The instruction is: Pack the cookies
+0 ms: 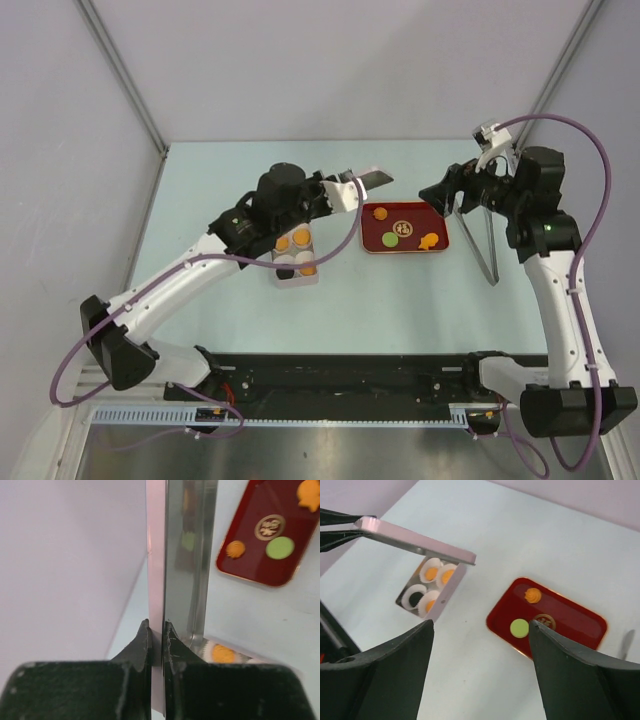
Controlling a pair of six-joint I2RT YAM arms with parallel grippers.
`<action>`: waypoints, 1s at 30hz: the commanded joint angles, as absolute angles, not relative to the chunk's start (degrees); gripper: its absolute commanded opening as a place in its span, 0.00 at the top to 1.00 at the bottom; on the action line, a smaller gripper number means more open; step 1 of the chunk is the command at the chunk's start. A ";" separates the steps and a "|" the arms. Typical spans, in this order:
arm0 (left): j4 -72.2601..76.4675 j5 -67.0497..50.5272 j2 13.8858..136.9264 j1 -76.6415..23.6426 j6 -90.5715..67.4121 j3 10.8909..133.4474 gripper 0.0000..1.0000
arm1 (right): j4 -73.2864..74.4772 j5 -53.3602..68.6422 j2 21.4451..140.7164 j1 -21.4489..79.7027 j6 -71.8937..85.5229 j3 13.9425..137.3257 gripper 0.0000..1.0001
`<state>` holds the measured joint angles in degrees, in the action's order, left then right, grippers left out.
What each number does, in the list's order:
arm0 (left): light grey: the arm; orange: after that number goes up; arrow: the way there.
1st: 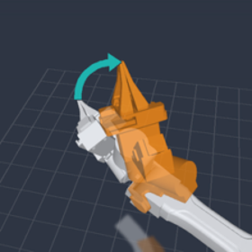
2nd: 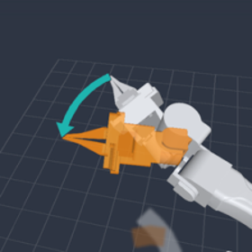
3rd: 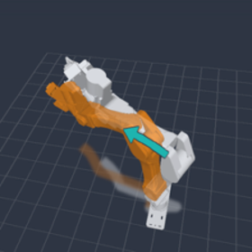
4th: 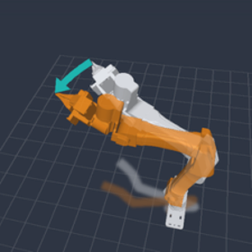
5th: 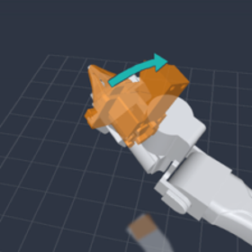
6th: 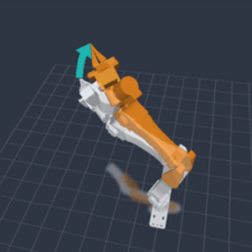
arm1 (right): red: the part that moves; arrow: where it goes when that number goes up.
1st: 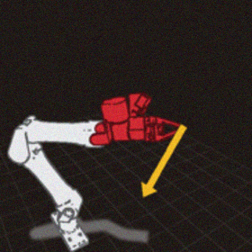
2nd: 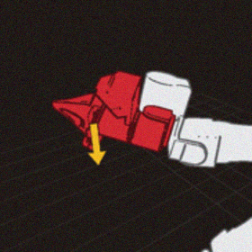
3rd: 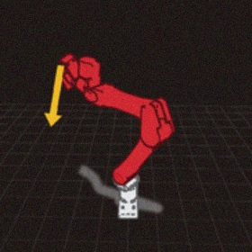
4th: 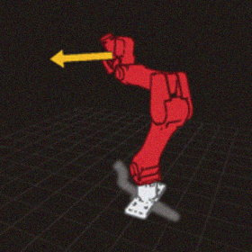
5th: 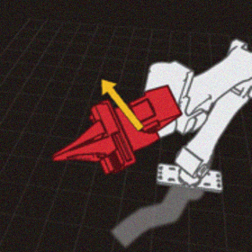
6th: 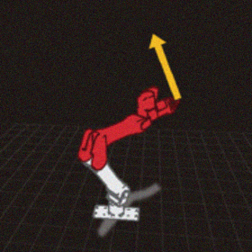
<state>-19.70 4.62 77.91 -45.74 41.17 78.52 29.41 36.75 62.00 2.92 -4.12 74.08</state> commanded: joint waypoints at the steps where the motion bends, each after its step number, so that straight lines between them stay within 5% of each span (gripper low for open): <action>1: -9.26 18.70 73.92 -50.18 59.02 74.80 1.00 | 28.65 48.07 65.12 1.32 0.35 78.30 0.20; 12: 18.86 34.17 72.51 -55.98 79.96 58.72 1.00 | 24.88 58.62 70.66 -1.23 10.71 81.30 0.20; 30: 49.47 27.52 66.27 -57.39 89.12 35.34 1.00 | 36.29 65.65 83.49 2.10 4.57 92.37 0.20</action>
